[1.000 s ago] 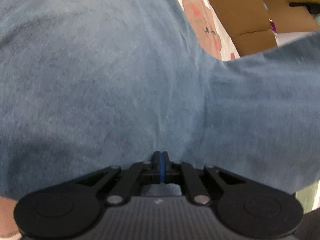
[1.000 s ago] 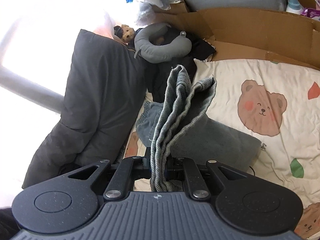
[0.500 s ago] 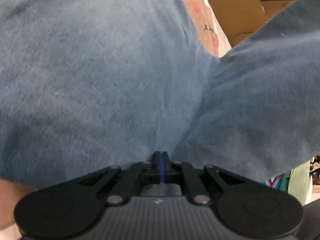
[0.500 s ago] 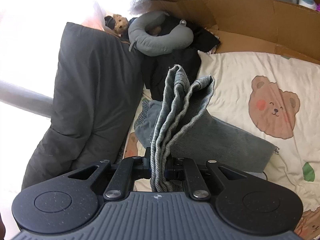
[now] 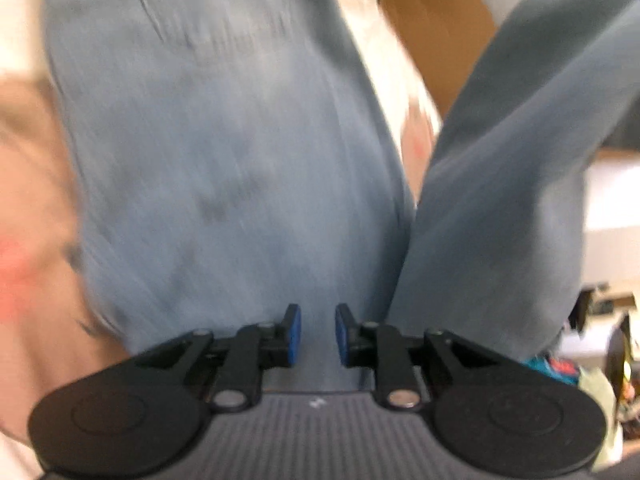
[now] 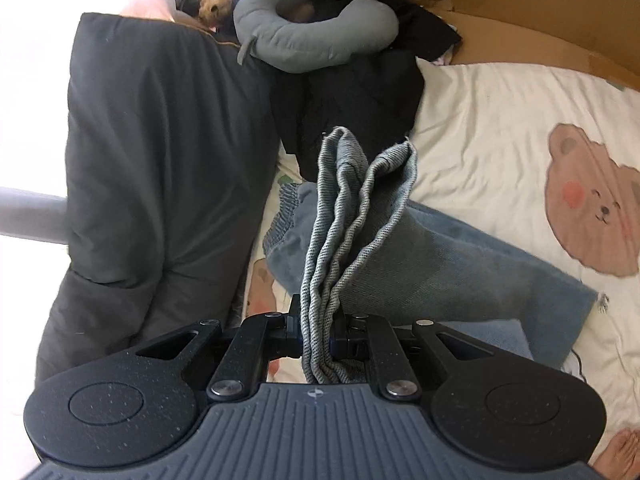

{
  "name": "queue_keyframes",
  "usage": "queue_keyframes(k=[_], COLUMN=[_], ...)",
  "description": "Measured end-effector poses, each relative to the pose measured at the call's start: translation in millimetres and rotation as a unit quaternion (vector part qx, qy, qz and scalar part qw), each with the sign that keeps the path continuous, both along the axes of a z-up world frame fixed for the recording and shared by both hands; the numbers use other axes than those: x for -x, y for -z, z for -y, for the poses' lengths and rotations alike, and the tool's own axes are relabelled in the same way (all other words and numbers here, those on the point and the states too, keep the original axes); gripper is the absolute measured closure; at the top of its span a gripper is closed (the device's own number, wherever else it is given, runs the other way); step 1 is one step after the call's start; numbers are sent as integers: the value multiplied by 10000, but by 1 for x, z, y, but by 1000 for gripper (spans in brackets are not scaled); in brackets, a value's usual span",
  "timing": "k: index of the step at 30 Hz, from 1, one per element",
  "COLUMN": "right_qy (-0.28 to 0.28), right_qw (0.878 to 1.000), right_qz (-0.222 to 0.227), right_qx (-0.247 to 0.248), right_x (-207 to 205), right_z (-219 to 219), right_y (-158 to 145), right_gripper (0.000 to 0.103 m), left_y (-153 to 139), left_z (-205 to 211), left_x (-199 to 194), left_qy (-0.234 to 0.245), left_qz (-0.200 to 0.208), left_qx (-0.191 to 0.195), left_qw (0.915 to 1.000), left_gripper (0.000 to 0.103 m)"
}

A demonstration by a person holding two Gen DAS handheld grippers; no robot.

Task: Fold clothes
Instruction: 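Lower the jeans onto the bed and open the right tool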

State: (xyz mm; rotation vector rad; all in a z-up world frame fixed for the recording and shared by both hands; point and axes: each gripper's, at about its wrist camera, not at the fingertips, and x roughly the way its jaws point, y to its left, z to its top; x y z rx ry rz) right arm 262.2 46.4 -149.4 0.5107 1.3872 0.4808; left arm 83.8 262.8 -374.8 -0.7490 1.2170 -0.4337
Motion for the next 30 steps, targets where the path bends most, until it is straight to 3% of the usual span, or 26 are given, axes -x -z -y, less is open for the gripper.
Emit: queue_keyframes(k=[11, 20, 30], right_qy=[462, 1014, 1064], right_qw=[9984, 9937, 9907], right_qz=[-315, -470, -819], right_qx=[-35, 43, 210], right_x=[-33, -82, -105], right_z=[-47, -87, -135], right_y=[57, 89, 149], right_gripper=[93, 93, 90], left_y=[-20, -34, -48], left_z=[-33, -42, -84], left_x=[8, 4, 18], left_qy=[-1417, -1896, -2316], left_qz=[463, 772, 726], left_qx=[-375, -830, -1077], left_qw=[9881, 9753, 9641], left_gripper=[83, 82, 82])
